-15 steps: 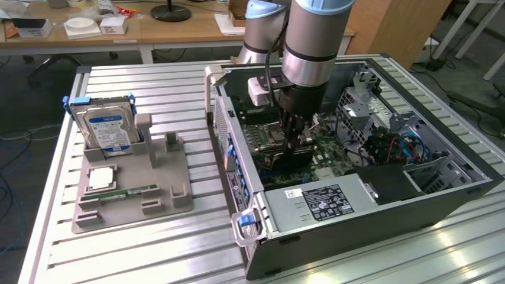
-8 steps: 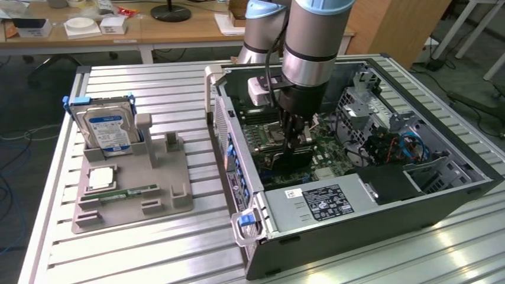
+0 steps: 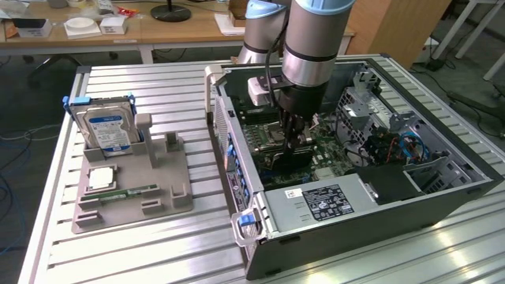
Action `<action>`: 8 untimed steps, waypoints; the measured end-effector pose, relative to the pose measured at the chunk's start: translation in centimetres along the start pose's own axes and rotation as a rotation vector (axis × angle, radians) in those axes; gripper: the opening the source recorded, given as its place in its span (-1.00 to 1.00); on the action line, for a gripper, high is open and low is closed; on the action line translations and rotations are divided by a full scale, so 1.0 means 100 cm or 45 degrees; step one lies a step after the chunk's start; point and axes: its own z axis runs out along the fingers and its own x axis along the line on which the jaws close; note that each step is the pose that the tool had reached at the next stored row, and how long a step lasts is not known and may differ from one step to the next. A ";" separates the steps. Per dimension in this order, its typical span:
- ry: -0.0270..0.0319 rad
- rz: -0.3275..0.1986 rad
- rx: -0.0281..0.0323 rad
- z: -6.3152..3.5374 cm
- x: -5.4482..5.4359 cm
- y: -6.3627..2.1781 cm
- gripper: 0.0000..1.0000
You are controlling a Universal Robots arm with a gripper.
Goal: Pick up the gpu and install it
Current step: 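Press down on the gpu until it lock into place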
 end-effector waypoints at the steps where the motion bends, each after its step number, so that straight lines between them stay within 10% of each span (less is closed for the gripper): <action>1: 0.0000 0.000 0.0000 0.0000 0.000 0.0000 -0.80; 8: 0.0002 0.000 0.0084 -0.0017 0.000 0.0136 -0.80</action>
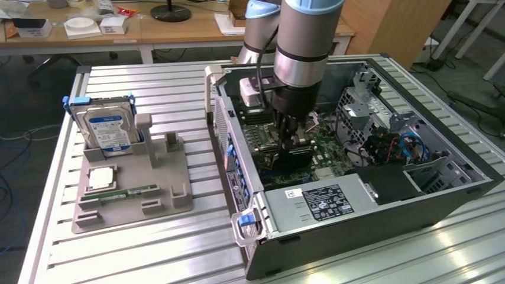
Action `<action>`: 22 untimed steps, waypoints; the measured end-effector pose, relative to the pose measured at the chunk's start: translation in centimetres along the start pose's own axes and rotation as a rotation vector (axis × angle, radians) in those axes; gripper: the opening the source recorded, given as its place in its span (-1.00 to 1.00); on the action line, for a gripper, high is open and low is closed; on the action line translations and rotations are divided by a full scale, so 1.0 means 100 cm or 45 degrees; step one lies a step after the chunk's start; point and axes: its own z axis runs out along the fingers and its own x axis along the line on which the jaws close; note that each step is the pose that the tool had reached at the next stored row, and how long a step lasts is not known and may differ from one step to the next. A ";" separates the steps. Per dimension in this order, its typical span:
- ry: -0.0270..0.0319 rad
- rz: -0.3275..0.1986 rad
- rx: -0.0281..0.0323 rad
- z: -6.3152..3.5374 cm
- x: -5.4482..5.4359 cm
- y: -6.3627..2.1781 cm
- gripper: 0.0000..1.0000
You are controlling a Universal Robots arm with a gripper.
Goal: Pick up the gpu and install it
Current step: 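Press down on the gpu until it lock into place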
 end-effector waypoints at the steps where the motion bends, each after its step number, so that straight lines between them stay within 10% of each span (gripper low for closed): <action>1: -0.0001 0.000 0.0001 -0.0009 0.000 0.0000 -0.80; 16: -0.0002 0.000 -0.0109 -0.0091 0.000 0.0004 -0.80; 19: 0.0003 0.000 -0.0613 -0.0091 0.000 0.0004 -0.80; 22: 0.0003 -0.009 -0.0731 -0.0092 0.000 0.0005 -0.80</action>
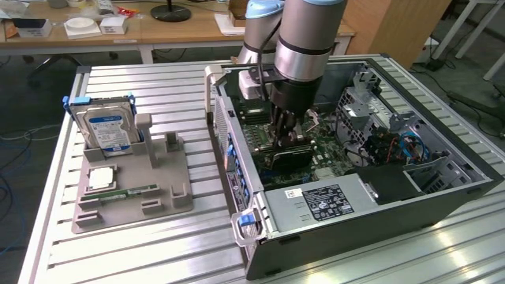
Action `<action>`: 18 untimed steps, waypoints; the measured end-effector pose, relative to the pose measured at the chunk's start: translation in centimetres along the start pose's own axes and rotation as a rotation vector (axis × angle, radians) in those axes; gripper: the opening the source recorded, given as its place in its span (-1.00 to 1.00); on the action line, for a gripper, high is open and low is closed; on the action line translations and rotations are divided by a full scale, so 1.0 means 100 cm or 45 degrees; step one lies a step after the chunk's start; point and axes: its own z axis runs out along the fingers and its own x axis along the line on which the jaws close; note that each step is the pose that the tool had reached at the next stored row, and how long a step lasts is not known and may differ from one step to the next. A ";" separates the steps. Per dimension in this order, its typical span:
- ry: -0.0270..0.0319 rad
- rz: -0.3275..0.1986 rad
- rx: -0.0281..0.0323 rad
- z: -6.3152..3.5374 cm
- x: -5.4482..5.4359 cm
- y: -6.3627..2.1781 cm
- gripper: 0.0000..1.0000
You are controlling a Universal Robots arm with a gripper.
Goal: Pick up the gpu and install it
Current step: 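Press down on the gpu until it lock into place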
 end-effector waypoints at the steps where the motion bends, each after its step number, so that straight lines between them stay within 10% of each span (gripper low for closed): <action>1: -0.0003 -0.018 -0.0006 0.0001 0.000 0.0000 -0.80; 18: -0.0011 -0.069 -0.0007 -0.0009 -0.002 0.0170 -0.80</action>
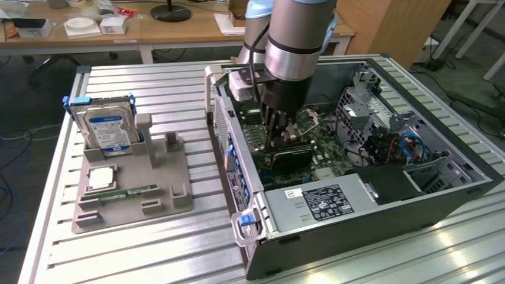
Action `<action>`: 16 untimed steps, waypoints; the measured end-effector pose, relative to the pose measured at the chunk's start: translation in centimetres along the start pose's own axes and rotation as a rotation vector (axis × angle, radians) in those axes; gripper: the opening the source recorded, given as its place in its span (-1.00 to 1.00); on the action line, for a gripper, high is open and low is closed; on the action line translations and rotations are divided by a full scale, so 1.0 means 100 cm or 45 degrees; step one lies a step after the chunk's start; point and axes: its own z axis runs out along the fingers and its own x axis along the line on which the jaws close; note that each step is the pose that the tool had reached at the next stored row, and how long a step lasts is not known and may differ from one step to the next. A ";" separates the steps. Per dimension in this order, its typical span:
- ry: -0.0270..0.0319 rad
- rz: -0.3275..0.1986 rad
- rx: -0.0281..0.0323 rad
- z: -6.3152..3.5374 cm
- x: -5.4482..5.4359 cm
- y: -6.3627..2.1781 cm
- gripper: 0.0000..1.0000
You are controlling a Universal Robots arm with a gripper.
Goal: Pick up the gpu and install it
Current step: 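Press down on the gpu until it lock into place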
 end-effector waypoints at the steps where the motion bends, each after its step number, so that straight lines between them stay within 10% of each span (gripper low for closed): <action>1: 0.0004 0.000 -0.0003 -0.0002 0.000 0.0020 -0.80; 16: 0.0025 0.000 -0.0003 -0.0004 -0.009 0.0321 -0.80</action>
